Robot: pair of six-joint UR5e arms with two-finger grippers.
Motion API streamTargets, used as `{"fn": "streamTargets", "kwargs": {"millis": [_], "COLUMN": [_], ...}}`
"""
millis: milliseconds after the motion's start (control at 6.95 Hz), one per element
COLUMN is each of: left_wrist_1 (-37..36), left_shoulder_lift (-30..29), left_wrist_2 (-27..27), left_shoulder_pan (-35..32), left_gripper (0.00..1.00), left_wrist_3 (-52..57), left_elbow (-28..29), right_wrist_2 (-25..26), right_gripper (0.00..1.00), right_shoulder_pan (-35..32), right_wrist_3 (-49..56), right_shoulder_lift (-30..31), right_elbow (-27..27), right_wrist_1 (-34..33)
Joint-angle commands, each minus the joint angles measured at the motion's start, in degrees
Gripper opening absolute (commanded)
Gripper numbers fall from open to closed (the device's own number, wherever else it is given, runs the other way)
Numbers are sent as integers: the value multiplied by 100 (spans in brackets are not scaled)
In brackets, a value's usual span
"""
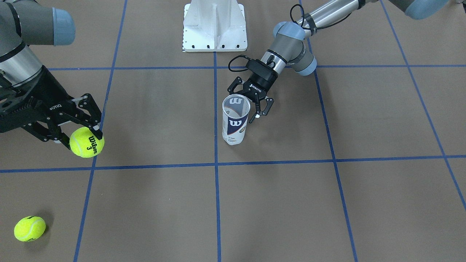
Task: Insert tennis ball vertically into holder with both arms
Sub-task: 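Grasp the upright can's side with the left gripper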
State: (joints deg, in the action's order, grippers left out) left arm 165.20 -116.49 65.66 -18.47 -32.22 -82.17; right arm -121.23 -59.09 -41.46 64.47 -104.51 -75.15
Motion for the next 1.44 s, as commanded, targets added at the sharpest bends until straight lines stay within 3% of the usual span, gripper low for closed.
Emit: {"fn": "streamTargets", "kwargs": {"millis": [0, 1294], "left_wrist_1": [3, -76], "left_shoulder_lift": [-14, -418], "left_wrist_2": [0, 0], "left_shoulder_pan": [-69, -315], "left_gripper": [98, 98], "left_wrist_3": [-4, -4], "left_elbow": [8, 439], "right_wrist_2": [11, 47], "right_gripper": [0, 0], "right_shoulder_pan": [21, 117], "right_wrist_3": [-2, -160], "right_shoulder_lift": [-65, -162], "right_elbow": [9, -26], "right_wrist_1": [0, 0]}}
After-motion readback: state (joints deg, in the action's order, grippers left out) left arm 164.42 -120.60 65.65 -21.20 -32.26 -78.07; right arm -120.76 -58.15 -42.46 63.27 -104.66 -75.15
